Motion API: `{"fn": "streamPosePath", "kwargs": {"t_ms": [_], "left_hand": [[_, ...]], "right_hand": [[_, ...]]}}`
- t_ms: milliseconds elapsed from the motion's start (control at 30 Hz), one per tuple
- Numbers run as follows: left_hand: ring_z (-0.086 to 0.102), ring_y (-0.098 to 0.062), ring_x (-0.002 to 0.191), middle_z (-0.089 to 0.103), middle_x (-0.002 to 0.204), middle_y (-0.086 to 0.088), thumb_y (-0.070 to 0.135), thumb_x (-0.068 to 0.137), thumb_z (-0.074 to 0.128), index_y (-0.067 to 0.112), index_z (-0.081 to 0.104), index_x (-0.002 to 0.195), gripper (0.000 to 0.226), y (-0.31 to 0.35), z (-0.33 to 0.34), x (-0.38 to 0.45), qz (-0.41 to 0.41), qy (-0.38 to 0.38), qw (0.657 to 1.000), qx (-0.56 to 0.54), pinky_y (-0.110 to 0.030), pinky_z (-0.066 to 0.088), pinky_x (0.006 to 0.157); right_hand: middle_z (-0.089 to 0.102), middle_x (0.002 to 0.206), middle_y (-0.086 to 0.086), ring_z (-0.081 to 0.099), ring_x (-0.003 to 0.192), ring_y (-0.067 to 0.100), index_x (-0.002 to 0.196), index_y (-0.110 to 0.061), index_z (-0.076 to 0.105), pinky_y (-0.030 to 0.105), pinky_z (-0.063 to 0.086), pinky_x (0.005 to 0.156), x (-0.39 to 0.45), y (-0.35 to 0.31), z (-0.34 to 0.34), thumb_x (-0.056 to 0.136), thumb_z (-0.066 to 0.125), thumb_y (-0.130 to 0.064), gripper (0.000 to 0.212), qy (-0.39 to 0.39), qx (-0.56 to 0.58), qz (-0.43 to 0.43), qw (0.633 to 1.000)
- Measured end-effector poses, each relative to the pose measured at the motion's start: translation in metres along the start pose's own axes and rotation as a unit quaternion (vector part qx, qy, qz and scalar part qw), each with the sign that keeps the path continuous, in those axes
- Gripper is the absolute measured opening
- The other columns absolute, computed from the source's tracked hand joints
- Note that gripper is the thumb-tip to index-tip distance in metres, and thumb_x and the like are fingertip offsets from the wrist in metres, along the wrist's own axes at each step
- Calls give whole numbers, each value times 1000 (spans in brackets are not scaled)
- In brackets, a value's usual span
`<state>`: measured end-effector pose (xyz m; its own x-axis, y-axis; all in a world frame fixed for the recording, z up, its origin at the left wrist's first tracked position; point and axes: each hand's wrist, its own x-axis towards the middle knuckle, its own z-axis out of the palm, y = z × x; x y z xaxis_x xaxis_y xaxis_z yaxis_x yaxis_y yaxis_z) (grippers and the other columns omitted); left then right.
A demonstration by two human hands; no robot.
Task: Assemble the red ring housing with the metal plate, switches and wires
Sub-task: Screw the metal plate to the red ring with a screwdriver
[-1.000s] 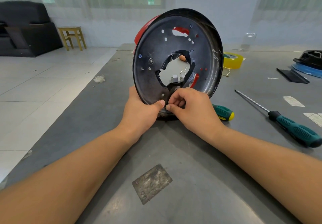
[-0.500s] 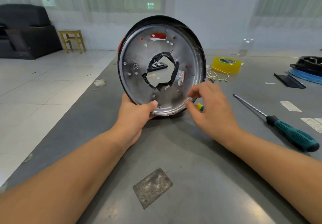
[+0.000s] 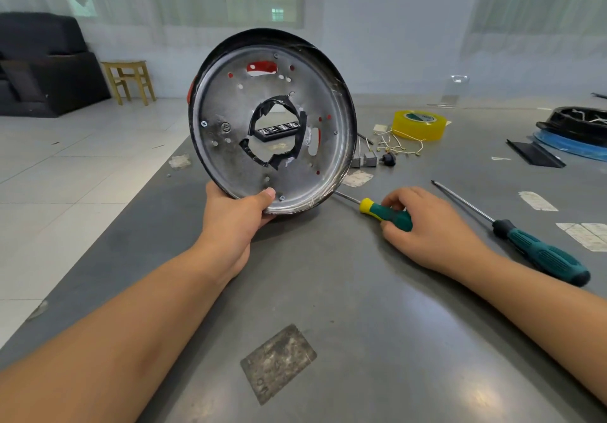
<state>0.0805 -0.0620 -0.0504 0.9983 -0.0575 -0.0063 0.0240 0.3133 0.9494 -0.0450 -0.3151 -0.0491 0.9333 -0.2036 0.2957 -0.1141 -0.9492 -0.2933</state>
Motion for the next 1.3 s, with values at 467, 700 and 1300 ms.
{"fn": "streamPosePath", "kwargs": {"t_ms": [467,700,1300], "left_hand": [[76,-24,107,68,130,-9,-8,91,73,13,46,138,59,5,-15,13,13,29,999,-24,-42,66,82],[74,-29,111,66,131,-10,-8,90,75,14,46,134,58,4,-12,8,26,16,1000,0,-49,65,86],[72,-23,111,66,127,-1,2,86,82,25,49,128,58,-2,-12,7,63,12,994,94,-48,65,86]], "right_hand": [[67,94,-20,60,92,2,102,-29,73,8,41,73,-23,-10,-9,83,76,-21,21,47,154,-89,983],[65,95,-23,61,89,4,103,-30,70,7,41,71,-28,-17,-9,84,75,-24,21,67,177,-133,973],[58,99,-20,53,93,-9,112,-26,67,2,35,77,-27,-19,-3,89,74,-21,25,73,131,-142,978]]}}
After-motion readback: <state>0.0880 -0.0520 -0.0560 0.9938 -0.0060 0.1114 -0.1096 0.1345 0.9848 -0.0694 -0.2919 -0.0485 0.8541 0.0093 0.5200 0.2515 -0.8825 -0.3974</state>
